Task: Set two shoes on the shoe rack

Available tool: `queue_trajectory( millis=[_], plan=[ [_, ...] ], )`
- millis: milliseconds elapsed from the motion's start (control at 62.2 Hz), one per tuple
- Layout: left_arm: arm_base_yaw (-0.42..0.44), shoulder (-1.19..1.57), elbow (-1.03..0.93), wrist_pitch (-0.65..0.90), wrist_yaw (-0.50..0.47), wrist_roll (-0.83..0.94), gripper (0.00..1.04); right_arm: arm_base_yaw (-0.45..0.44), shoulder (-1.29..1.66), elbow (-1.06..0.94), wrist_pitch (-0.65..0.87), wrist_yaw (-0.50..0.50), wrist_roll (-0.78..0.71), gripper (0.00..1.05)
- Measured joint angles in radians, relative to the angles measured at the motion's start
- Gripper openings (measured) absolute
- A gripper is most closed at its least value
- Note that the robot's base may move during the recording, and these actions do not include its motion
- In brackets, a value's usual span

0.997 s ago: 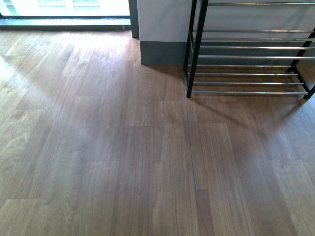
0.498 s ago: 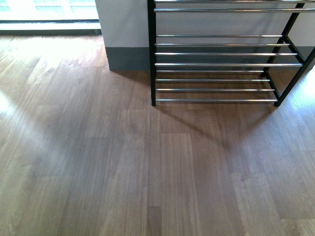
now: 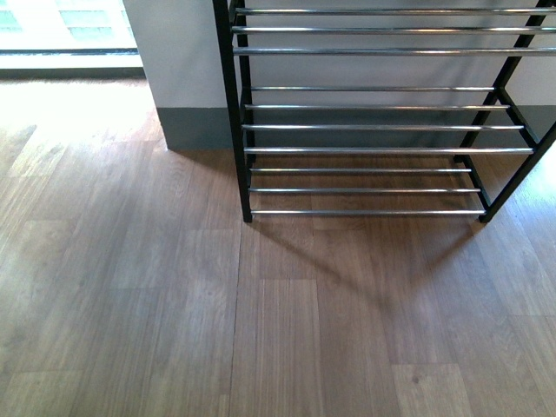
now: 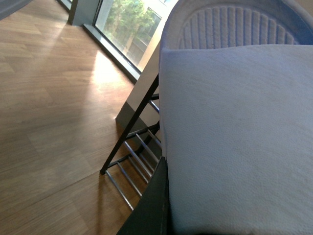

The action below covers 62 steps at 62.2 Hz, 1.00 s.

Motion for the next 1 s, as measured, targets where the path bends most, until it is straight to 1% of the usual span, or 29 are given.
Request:
queue_trajectory(
  millis=[997],
  plan=[
    [0.0, 0.003, -0.001, 0.0, -0.002, 0.0, 0.02, 0.002, 0.001, -0.002, 0.0, 0.0, 0.002, 0.02]
  ],
)
